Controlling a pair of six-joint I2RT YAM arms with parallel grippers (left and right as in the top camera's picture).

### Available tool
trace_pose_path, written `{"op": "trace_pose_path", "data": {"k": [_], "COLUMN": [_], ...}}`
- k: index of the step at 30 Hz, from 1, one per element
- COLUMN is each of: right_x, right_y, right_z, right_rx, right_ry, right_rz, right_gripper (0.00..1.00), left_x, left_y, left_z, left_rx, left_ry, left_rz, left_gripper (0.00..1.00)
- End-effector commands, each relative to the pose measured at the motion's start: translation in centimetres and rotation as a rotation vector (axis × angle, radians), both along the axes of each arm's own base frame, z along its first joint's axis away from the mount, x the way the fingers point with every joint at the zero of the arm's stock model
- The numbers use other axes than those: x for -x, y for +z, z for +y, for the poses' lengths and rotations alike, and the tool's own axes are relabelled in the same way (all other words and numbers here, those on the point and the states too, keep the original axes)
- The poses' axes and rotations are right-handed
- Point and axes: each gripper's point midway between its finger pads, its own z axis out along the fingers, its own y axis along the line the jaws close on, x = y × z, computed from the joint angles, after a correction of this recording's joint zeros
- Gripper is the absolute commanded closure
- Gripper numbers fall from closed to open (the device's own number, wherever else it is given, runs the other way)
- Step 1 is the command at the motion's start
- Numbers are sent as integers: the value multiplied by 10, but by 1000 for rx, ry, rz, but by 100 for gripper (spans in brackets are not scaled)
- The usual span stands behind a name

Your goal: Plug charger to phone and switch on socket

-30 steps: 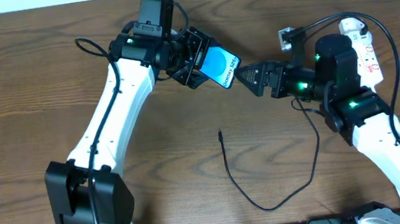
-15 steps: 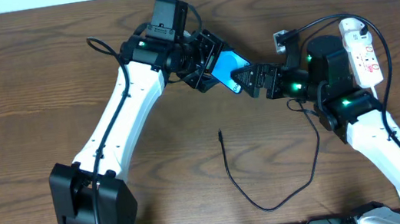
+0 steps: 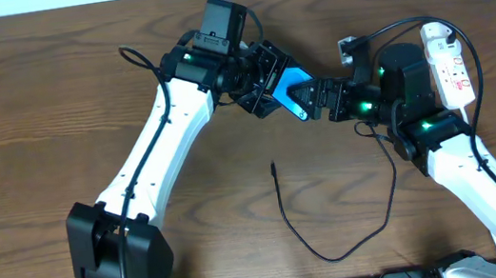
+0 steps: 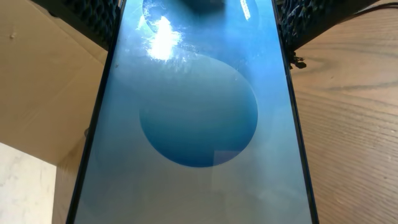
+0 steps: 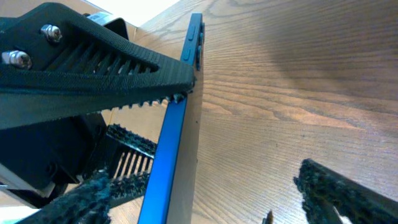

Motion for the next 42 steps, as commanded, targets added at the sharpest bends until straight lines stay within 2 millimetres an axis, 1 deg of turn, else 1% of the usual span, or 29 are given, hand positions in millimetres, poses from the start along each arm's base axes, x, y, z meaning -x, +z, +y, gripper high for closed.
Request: {"op": "trace_pose_path", "data": {"k": [1,5,14,22,27,34,38,42], "right_x": [-3,-2,-1,-2,-2,-4,-4,-4], "right_y": [7,7,6,5,7,10,10,10], "right_z": [4,7,11,11,12,12,12,12], "right_rx": [6,7,25,28,26,20,19,19], "right_ry": [11,17,8,4,5,5,5,5], "right_rz": [-31,-32,-37,-40,-46,-59,-62,-62], "right_gripper": [11,19,38,50,54,75,84,97], "left_x": [1,1,4,9,9,9,9,9], "left_y": [21,23,23,23,23,23,23,22], "left_z": [-4,-8,-11,-17,-17,-17,-17,-17], "left_rx": [32,42,48,48,48,48,48,46], "left_ry": [10,20,30,15,15,15,15,17], "left_rz": [-41,-32,-13,-10,-10,-10,-10,-12], "left_gripper": [92,93,93,93,93,93,93,93]}}
